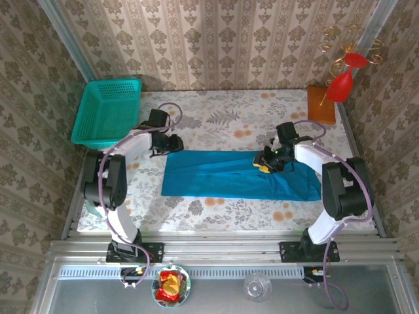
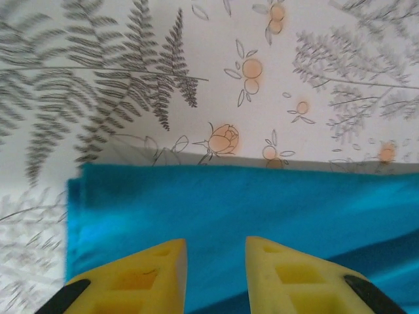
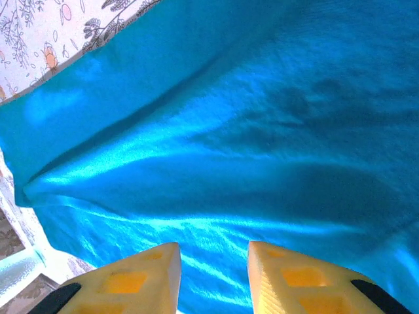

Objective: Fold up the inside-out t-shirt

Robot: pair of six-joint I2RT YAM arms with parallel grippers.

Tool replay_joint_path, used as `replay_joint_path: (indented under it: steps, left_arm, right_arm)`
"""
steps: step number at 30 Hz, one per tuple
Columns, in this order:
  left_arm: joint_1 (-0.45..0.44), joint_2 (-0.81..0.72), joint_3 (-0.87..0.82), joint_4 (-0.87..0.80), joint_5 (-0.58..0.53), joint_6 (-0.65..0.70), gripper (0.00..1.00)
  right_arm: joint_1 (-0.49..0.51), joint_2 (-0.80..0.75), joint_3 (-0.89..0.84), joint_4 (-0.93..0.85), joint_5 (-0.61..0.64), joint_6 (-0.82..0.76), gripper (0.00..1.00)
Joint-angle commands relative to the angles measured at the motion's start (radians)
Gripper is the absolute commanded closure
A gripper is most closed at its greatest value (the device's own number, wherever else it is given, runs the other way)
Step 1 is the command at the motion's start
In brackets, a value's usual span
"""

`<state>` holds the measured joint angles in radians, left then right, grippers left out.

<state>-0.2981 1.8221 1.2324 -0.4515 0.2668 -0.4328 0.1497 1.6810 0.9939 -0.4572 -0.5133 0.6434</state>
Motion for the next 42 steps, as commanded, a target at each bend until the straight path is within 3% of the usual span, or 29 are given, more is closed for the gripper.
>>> replay_joint_path:
  steps: [1,9,18,25,31,37,42]
  left_arm:
    - [-0.003,0.077,0.01,0.012,0.009,0.006,0.72]
    - [0.038,0.157,0.037,0.036,-0.093,0.028,0.74]
    - [0.109,0.236,0.067,0.024,-0.039,0.011,0.73]
    - [0.094,0.091,0.02,0.061,-0.002,0.021,0.73]
    - [0.057,-0.021,-0.036,-0.007,0.034,0.036,0.73]
    - [0.036,-0.076,-0.189,0.007,0.04,0.029,0.84]
    - [0.077,-0.049,-0.269,0.049,0.015,0.019,0.84]
  right_arm:
    - [0.01,0.054,0.027,0.075,-0.05,0.041,0.66]
    - [0.009,0.133,-0.014,0.023,0.088,0.041,0.66]
    - [0.006,0.075,-0.108,0.038,0.145,0.07,0.66]
    - [0.006,-0.033,-0.074,0.061,0.098,0.09,0.66]
    - [-0.03,-0.07,0.027,-0.066,0.149,0.018,0.66]
    - [-0.135,-0.116,0.013,-0.139,0.154,-0.054,0.65]
    - [-0.19,-0.168,0.031,-0.278,0.339,-0.198,0.63]
